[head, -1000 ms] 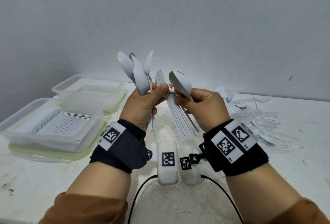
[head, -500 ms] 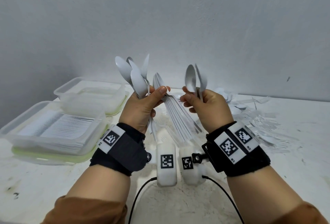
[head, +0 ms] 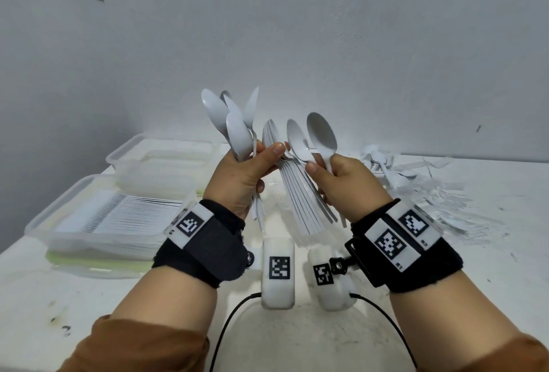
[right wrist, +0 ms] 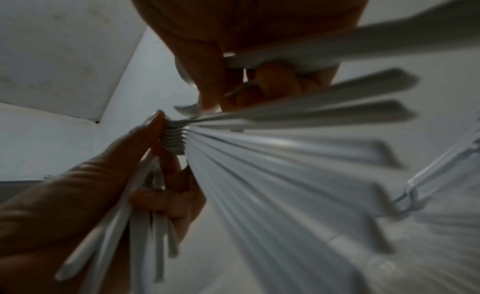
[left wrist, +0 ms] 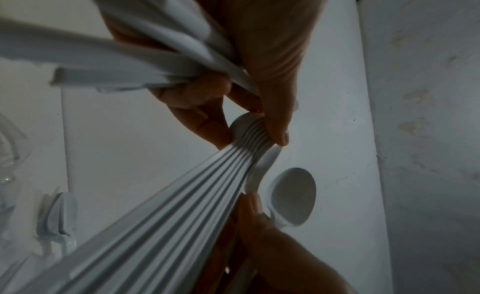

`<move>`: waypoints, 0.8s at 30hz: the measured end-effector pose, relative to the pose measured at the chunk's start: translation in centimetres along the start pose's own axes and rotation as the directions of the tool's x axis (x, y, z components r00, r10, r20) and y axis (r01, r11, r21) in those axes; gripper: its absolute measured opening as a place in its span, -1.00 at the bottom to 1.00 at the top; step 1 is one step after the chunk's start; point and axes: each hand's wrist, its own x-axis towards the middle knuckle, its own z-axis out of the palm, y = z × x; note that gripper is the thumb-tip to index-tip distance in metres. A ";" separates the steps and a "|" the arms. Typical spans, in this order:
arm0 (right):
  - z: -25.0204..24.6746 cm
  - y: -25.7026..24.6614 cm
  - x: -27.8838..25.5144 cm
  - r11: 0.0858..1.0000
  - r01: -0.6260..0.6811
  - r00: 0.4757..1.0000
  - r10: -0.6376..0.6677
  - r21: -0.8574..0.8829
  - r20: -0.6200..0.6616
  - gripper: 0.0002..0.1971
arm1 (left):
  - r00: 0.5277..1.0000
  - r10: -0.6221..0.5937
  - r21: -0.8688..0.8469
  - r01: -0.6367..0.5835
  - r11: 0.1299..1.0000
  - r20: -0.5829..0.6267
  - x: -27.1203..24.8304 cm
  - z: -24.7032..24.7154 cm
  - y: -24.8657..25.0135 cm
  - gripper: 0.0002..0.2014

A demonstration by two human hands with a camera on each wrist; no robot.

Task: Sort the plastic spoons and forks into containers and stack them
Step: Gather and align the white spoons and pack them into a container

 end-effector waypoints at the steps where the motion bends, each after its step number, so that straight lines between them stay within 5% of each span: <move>1: 0.2 -0.2 -0.1 1.000 -0.009 1.000 0.008 0.015 0.025 -0.76 | 1.000 0.006 0.016 -0.006 1.000 0.011 0.0 -0.2 0.0 -0.77; 11: 2.0 -1.9 -0.9 0.999 -0.010 0.993 0.006 0.036 0.115 -0.74 | 0.997 -0.010 0.053 0.006 0.999 0.076 -0.8 -2.0 0.3 -0.86; 17: 2.1 -2.5 -0.9 0.998 -0.019 0.987 0.010 0.056 0.159 -0.73 | 0.996 0.003 0.043 -0.007 0.999 0.093 -0.7 -2.8 0.8 -0.74; 24: 2.3 -2.9 0.1 0.999 -0.019 0.971 0.012 0.027 0.240 -0.74 | 0.998 0.038 0.047 -0.040 0.998 0.041 -0.1 -2.9 0.9 -0.76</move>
